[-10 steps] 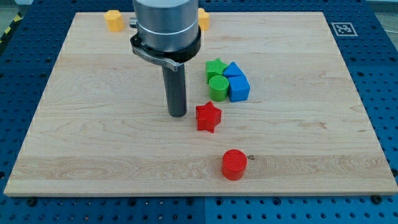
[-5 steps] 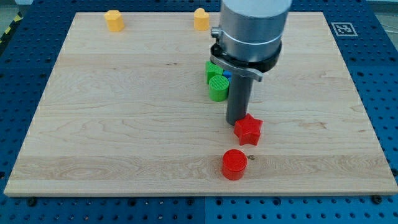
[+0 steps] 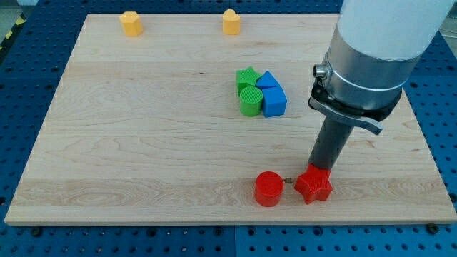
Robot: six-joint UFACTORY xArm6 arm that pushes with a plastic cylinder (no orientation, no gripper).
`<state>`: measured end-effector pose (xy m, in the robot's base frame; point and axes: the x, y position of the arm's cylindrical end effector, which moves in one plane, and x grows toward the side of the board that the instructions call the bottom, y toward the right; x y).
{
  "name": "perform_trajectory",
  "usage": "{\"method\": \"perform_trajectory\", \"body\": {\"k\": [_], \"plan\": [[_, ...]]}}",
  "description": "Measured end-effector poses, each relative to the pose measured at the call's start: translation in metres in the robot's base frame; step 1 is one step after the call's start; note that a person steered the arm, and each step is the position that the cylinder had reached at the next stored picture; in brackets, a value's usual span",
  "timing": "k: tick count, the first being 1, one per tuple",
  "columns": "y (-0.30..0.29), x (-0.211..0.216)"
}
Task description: Move the red star close to the red circle
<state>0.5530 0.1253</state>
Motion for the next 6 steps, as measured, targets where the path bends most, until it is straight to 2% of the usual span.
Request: {"method": "perform_trajectory", "body": {"k": [2, 3, 4, 6], "plan": [[0.068, 0.0], [0.083, 0.003], [0.108, 0.019], [0.108, 0.044]]}}
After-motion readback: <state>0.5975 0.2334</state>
